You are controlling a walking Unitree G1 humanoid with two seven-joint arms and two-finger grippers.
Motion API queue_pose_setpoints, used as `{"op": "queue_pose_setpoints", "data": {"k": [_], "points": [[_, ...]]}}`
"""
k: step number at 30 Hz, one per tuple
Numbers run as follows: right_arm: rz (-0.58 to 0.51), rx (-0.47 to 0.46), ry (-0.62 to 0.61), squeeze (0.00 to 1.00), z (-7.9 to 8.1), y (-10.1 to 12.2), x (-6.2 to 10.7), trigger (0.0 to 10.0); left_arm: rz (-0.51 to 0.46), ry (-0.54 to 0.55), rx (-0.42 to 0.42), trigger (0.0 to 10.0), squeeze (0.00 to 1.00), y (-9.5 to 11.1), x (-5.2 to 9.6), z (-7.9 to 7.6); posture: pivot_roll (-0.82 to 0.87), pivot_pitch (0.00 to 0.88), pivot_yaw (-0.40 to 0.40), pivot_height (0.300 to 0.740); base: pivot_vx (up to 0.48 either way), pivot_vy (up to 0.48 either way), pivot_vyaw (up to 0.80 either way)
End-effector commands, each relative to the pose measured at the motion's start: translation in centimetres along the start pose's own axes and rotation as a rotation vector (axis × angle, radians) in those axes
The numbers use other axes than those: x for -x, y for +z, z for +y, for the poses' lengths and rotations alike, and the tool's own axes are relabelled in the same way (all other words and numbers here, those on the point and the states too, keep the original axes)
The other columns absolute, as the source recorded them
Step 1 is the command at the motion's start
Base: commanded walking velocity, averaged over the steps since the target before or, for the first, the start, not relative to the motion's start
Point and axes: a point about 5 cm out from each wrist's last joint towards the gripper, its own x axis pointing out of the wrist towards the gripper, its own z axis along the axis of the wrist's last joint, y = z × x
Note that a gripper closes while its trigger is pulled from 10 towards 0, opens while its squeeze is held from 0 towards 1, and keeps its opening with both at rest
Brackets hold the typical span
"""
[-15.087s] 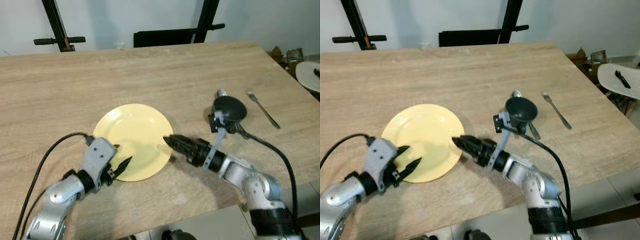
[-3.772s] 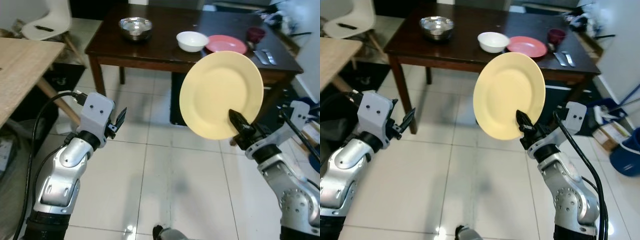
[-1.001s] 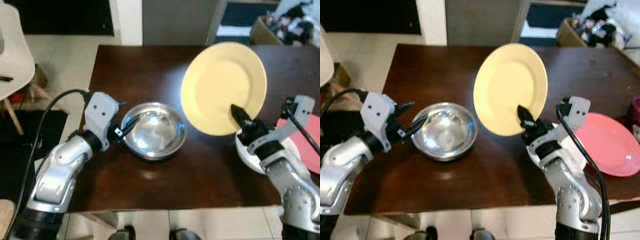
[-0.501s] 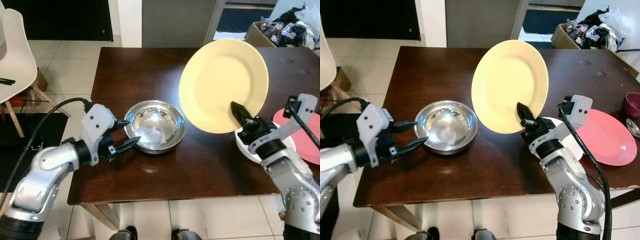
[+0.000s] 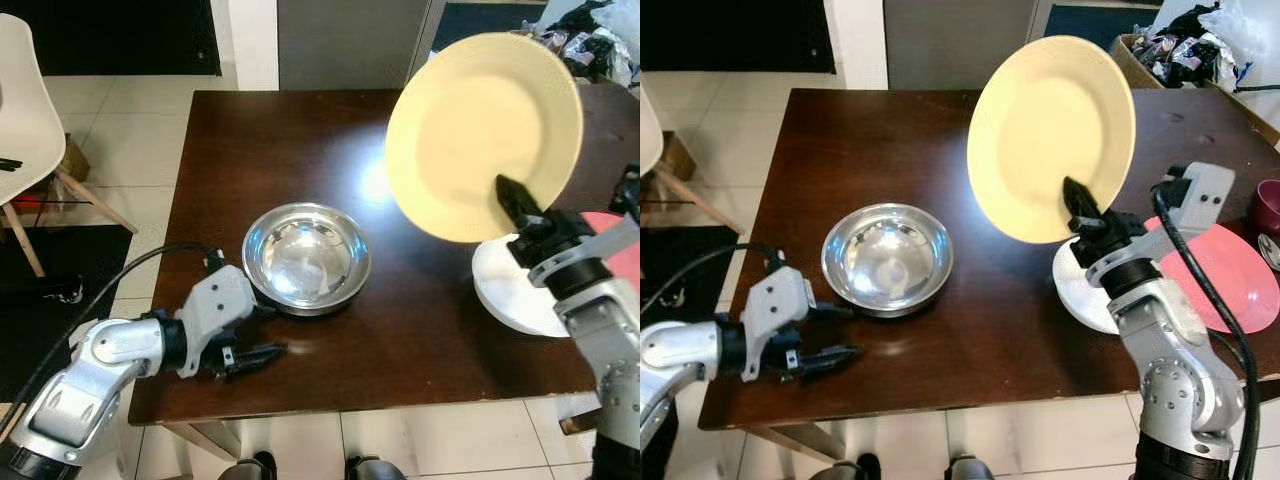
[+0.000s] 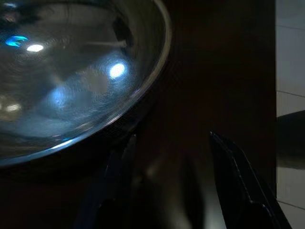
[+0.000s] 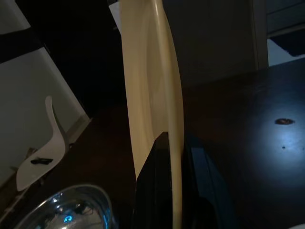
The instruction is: Setting the table
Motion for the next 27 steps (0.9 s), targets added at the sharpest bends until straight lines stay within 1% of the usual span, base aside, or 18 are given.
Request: {"op": "queue_pose_setpoints", "data": {"k": [1, 2, 6, 8, 10, 11, 13, 14, 15, 16, 17, 18, 19, 22, 27], "points": [[-0.028, 0.014, 0.007, 0.0, 0.0, 0.8, 0.3, 10.0, 0.025, -0.049, 0.006, 10.0, 0.0, -0.7, -0.8, -0.7, -0.15, 0.056, 0.055, 0.74, 0.0, 0.0, 0.0], [-0.029, 0.014, 0.007, 0.0, 0.0, 0.9, 0.3, 10.0, 0.026, -0.058, 0.004, 10.0, 0.0, -0.8, -1.1, -0.8, -0.15, 0.054, 0.055, 0.74, 0.0, 0.0, 0.0], [-0.036, 0.004, 0.03, 0.0, 0.5, 1.1, 0.3, 10.0, 0.029, -0.076, -0.002, 10.0, 0.0, -1.1, -3.4, -0.7, -0.16, 0.047, 0.058, 0.74, 0.0, 0.0, 0.0], [-0.036, 0.004, 0.03, 0.0, 0.5, 1.1, 0.3, 10.0, 0.029, -0.076, -0.002, 10.0, 0.0, -1.1, -3.4, -0.7, -0.16, 0.047, 0.058, 0.74, 0.0, 0.0, 0.0], [-0.039, -0.013, 0.065, 0.0, 1.0, 1.3, 0.4, 10.0, 0.011, -0.064, 0.001, 10.0, 0.0, -0.8, -4.8, -0.4, -0.17, 0.043, 0.06, 0.74, 0.0, 0.0, 0.0], [-0.036, -0.023, 0.089, 0.0, 1.3, 1.3, 0.4, 10.0, 0.001, -0.042, -0.002, 10.0, 0.0, -0.5, -5.6, 0.0, -0.17, 0.043, 0.061, 0.74, 0.0, 0.0, 0.0], [-0.03, -0.032, 0.118, 0.0, 1.7, 1.2, 0.5, 10.0, -0.016, -0.008, -0.008, 10.0, 0.0, -0.1, -6.6, 0.5, -0.17, 0.042, 0.063, 0.74, 0.0, 0.0, 0.0], [-0.027, -0.034, 0.124, 0.0, 1.8, 1.1, 0.5, 10.0, -0.023, 0.003, -0.011, 10.0, 0.0, 0.0, -6.9, 0.6, -0.17, 0.042, 0.063, 0.74, 0.0, 0.0, 0.0], [-0.027, -0.034, 0.124, 0.0, 1.8, 1.1, 0.5, 10.0, -0.023, 0.003, -0.011, 10.0, 0.0, 0.0, -6.9, 0.6, -0.17, 0.042, 0.063, 0.74, 0.0, 0.0, 0.0], [-0.023, -0.039, 0.134, 0.0, 2.0, 1.0, 0.6, 10.0, -0.029, 0.032, -0.015, 10.0, 0.0, 0.2, -7.4, 1.0, -0.17, 0.041, 0.065, 0.74, 0.0, 0.0, 0.0], [-0.023, -0.039, 0.134, 0.0, 2.0, 1.0, 0.6, 10.0, -0.029, 0.032, -0.015, 10.0, 0.0, 0.2, -7.4, 1.0, -0.17, 0.041, 0.065, 0.74, 0.0, 0.0, 0.0], [-0.019, -0.048, 0.148, 0.0, 2.2, 0.9, 0.6, 10.0, -0.037, 0.059, -0.01, 10.0, 0.0, 0.5, -7.9, 1.4, -0.17, 0.041, 0.066, 0.74, 0.0, 0.0, 0.0], [-0.019, -0.048, 0.148, 0.0, 2.2, 0.9, 0.6, 10.0, -0.037, 0.059, -0.01, 10.0, 0.0, 0.5, -7.9, 1.4, -0.17, 0.041, 0.066, 0.74, 0.0, 0.0, 0.0], [0.01, -0.091, 0.203, 0.0, 3.2, 0.1, 0.9, 10.0, -0.057, 0.147, 0.009, 10.0, 0.0, 1.1, -9.3, 2.7, -0.18, 0.044, 0.07, 0.74, 0.0, 0.0, 0.0], [0.052, -0.222, 0.306, 0.0, 4.6, -0.8, 1.9, 10.0, -0.056, 0.29, 0.068, 10.0, 0.0, 1.5, -10.9, 4.1, -0.17, 0.047, 0.077, 0.74, 0.0, 0.0, 0.0]]}}
